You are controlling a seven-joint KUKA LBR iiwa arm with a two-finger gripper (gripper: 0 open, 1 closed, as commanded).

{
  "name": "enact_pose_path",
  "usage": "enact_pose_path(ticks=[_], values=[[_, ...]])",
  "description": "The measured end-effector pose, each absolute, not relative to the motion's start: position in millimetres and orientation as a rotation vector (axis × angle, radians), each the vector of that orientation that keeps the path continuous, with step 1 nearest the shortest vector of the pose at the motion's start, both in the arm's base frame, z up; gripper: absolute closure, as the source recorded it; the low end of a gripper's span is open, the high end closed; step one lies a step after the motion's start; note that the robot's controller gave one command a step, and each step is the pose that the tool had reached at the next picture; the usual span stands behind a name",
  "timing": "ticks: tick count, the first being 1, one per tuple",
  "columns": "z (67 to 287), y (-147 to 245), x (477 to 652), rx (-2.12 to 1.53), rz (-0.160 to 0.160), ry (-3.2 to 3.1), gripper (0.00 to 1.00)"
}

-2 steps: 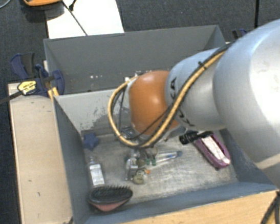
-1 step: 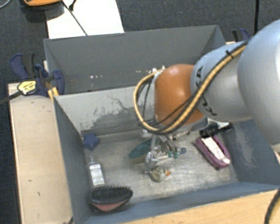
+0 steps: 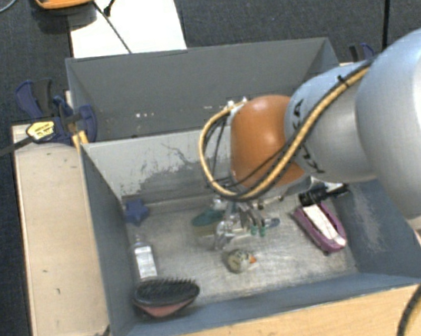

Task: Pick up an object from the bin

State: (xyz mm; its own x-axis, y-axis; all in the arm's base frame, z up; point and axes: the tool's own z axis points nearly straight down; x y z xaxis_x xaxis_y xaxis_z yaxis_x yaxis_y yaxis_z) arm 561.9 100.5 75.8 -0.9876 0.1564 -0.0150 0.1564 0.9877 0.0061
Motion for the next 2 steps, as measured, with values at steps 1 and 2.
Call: enact_pose_path(ticks=[1,2], values=[[175,95,577.7,0.279,0.004,3.12,1.0],[310,84,589.9,0.303,0.005,3.115,1.0]])
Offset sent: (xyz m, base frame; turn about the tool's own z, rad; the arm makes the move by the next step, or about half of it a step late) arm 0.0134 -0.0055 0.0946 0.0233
